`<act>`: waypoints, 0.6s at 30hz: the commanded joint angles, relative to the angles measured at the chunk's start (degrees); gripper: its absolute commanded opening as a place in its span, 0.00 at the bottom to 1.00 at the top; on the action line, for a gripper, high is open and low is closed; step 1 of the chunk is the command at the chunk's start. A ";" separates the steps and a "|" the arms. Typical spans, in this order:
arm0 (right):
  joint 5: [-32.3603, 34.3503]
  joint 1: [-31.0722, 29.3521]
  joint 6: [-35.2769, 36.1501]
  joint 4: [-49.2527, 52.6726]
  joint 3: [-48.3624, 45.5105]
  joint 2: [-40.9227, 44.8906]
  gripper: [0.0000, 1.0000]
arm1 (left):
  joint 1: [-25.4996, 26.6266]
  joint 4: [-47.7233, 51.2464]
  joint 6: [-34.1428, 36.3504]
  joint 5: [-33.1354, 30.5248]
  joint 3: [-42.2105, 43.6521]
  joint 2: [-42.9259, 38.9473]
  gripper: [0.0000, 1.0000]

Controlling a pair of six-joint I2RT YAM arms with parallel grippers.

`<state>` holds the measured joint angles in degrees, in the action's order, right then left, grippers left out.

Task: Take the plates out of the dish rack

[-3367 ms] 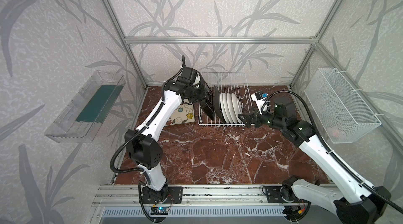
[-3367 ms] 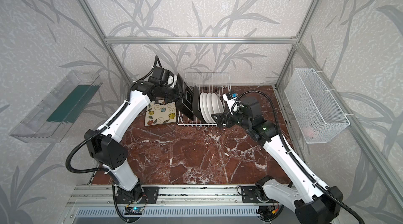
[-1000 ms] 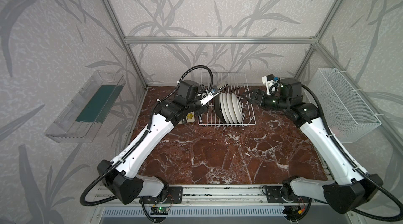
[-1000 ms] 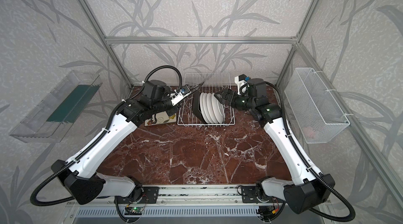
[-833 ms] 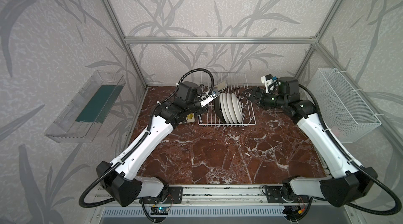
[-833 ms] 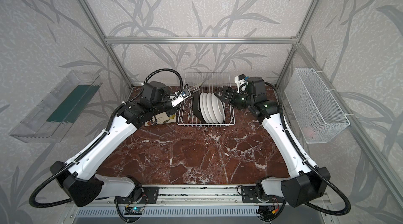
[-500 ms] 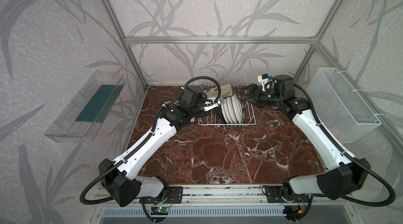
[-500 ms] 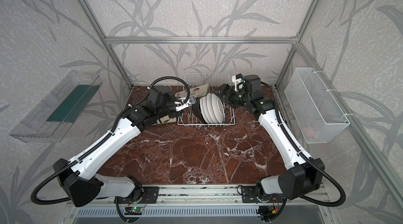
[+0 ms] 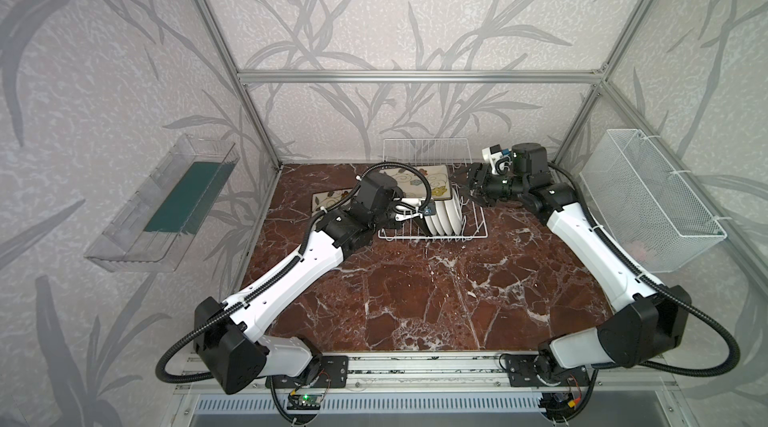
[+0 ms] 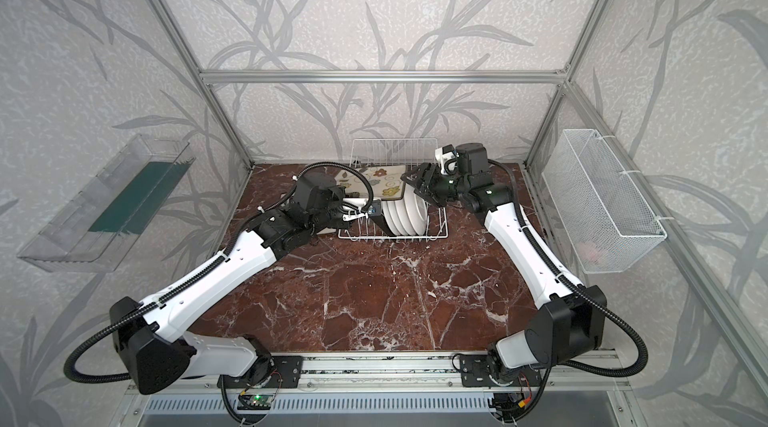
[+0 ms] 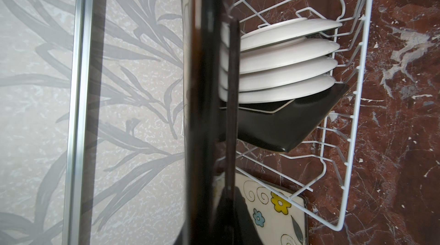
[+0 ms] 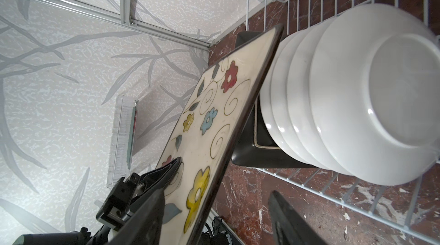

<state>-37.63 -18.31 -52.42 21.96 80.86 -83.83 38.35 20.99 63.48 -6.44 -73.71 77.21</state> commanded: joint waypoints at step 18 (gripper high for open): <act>-2.45 -3.05 -4.00 -5.33 2.85 -5.28 0.62 | 1.99 -21.08 4.04 -1.27 0.83 -6.28 0.00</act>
<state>-39.07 -20.99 -56.05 17.80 81.06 -88.60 39.97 15.11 66.02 -7.42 -70.96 76.05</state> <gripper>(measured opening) 0.626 0.162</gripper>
